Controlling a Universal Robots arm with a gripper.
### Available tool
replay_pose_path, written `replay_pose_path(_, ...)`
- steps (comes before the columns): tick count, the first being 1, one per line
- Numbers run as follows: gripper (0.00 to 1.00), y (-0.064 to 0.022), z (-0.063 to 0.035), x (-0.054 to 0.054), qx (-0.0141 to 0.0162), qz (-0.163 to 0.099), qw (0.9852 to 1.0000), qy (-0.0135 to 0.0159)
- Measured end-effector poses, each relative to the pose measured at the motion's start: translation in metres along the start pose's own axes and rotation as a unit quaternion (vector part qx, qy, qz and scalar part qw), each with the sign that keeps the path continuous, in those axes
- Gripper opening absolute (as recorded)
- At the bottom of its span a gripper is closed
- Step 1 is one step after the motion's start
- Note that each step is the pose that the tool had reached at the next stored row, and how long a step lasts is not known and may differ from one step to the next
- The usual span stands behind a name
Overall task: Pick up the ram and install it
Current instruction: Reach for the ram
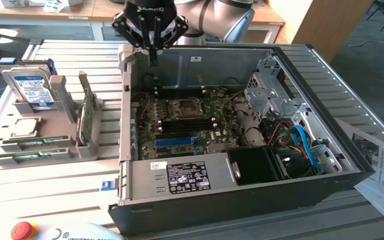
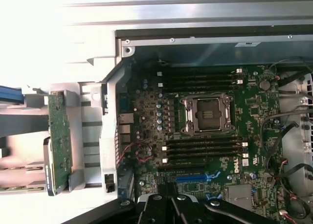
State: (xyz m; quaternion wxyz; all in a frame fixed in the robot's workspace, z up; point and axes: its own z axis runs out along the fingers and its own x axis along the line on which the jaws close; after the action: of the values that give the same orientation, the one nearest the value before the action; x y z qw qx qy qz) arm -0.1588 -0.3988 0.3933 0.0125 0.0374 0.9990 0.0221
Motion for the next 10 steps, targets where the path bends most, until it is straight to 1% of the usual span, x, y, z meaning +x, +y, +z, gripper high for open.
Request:
replay_pose_path(5,0.11,-0.0006,-0.0003,0.009,0.0,0.0,1.0,0.0)
replay_pose_path(10,0.11,-0.0011,-0.0004,0.014,0.0,0.0,1.0,0.0)
